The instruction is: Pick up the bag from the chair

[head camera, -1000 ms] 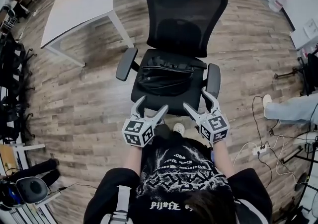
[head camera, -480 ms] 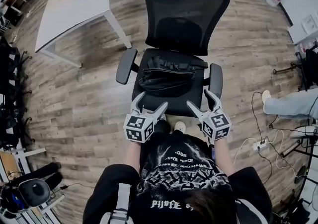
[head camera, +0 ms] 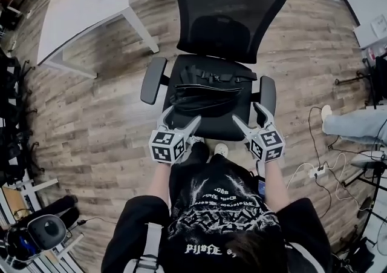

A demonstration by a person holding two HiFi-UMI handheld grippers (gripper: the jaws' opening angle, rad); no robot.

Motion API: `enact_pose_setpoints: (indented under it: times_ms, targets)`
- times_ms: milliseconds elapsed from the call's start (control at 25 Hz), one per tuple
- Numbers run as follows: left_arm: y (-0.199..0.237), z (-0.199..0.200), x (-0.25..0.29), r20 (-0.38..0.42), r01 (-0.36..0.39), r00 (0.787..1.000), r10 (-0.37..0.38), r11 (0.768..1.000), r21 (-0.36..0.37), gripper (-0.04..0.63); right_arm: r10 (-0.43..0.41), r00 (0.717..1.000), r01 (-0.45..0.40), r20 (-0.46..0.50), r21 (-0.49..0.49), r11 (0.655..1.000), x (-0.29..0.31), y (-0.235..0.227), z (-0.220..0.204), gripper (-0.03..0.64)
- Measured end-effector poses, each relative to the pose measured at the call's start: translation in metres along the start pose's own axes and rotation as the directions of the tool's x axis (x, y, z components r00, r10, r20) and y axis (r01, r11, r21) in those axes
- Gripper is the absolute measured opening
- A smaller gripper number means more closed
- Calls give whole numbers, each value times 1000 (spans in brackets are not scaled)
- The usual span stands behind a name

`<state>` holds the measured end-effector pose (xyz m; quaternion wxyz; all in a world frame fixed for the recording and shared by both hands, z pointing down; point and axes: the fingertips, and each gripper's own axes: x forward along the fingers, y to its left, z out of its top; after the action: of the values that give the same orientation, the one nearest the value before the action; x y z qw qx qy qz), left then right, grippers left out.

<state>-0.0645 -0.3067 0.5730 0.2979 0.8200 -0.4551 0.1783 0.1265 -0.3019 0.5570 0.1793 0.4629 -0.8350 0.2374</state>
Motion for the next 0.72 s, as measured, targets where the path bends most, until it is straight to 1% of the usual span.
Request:
enact_pose_setpoints:
  times_ms: [280,440,560,720]
  targets:
    - [35,-3,44,-73,-10,997,9,1000,-13,420,4,998,-5,-64,-8,1000,46,-25,-9,376]
    - [58,-13,63,-111,-24,994,22,1000,-10,420,15,997,-16,-79,-13,1000,68,-35,-16,376]
    - [76,-21,78,-149,-33,988,32,999,-4,420,13,995,-16,-97,-31,999,88,-45,-23,376]
    - [97,-37,100,-209,-26,978,28,1000,11,420,-3,995,-1,-104,-40,999,110,-58,-34,376]
